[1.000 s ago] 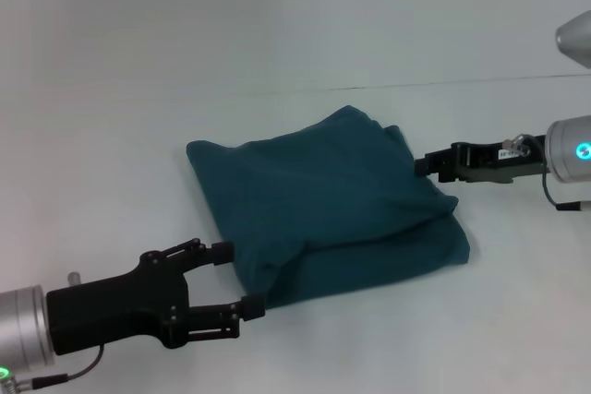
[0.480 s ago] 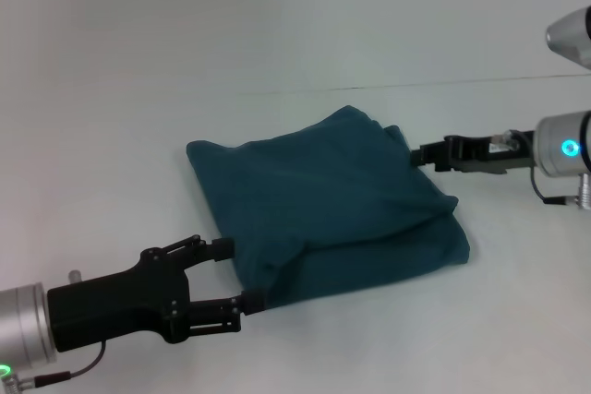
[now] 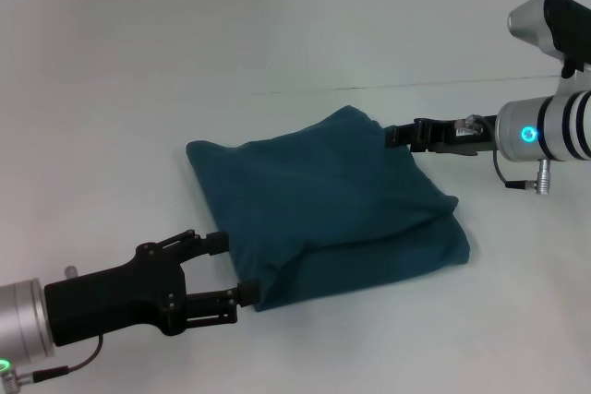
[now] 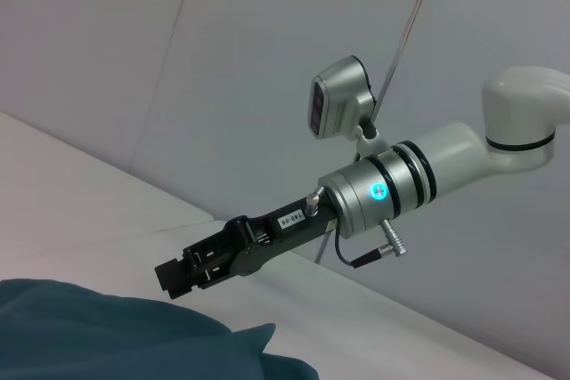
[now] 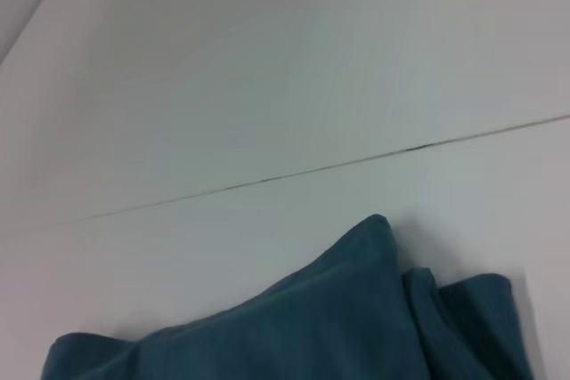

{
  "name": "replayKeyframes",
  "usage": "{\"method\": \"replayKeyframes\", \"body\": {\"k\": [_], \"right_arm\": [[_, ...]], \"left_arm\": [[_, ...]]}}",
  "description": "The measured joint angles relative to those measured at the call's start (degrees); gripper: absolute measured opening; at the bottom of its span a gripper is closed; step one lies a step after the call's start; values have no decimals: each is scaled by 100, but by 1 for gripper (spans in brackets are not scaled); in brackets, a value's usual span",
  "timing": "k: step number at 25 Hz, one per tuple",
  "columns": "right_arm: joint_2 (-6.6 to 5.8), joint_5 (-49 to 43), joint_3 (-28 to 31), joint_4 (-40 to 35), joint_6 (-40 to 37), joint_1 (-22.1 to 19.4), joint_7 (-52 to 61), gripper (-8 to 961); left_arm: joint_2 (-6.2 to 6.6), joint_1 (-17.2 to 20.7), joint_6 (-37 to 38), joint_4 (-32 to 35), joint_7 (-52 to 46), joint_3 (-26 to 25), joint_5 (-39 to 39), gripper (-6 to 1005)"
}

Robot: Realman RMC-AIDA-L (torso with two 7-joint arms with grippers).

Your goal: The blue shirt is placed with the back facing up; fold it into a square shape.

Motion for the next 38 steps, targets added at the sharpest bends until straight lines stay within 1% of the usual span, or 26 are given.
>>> {"method": "replayKeyframes", "body": {"k": [6,13,16,21,24,27,30,32,35,38], "right_arm": [[61,-1,-65,127,235,64,-16,494],[214,10,-120,140,470,72,-23,489],[241,29,-122,139,520,73,-24,484],[254,35,-121,139,553,74,-43,315],[281,42,-87,138,582,74,-184,87],[341,68,-77,81,712,68,-329,64],[364,227,-75,61,815,62,-559,41],[361,373,-74,60,847,69,-713,26],[319,574,-74,10,854,76,-849,3],[309,630,-74,-122,832,81,-897,6]], "left_arm": [[9,-37,-4,3,-6,0,0,949],[13,-55,-5,0,-16,0,0,949],[13,-49,-7,0,-19,1,0,949],[13,-25,-12,0,-25,-45,2,949],[13,-16,-13,0,-26,-112,4,949],[13,-9,-8,0,-27,-140,5,949],[13,-10,-6,-3,-27,-140,8,949],[13,-9,-5,-9,-29,-140,7,949],[13,-9,6,-15,-42,-140,7,949],[13,-9,8,-17,-83,-140,5,949]]}}
